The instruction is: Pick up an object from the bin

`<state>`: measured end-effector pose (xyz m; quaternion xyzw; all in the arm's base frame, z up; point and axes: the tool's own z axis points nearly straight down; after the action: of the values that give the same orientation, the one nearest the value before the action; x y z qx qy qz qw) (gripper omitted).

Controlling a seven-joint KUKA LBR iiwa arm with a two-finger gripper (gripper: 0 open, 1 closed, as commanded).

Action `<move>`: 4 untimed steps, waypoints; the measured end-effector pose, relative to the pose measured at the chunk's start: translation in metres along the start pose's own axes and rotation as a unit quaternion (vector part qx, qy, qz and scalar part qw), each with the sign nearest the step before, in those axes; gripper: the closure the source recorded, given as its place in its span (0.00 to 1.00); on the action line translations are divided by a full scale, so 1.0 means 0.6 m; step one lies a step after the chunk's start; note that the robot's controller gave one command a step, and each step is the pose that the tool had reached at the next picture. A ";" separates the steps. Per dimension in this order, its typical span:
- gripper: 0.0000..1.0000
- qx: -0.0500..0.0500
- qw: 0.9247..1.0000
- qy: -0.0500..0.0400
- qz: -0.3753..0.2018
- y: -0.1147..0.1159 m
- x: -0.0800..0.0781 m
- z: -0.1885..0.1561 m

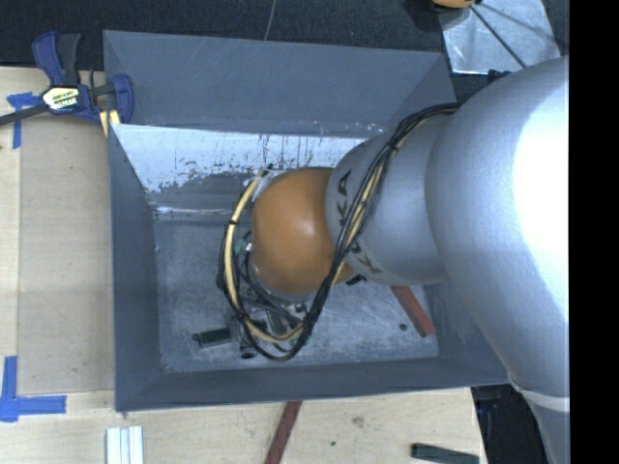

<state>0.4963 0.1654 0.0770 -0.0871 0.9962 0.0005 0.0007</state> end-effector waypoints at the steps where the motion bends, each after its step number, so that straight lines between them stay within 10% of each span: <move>1: 1.00 0.000 1.000 0.000 0.000 0.000 0.000 0.000; 2: 1.00 0.001 0.999 0.002 0.037 0.015 -0.028 -0.092; 3: 0.00 0.000 0.999 0.002 -0.055 0.099 -0.029 0.011; 4: 0.00 0.000 0.999 0.000 -0.053 0.098 -0.032 0.006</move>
Offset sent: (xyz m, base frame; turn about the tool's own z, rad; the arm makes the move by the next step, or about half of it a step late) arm 0.0219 0.0177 0.0816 0.1054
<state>0.5047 0.2263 0.0736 -0.1395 0.9902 0.0005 0.0011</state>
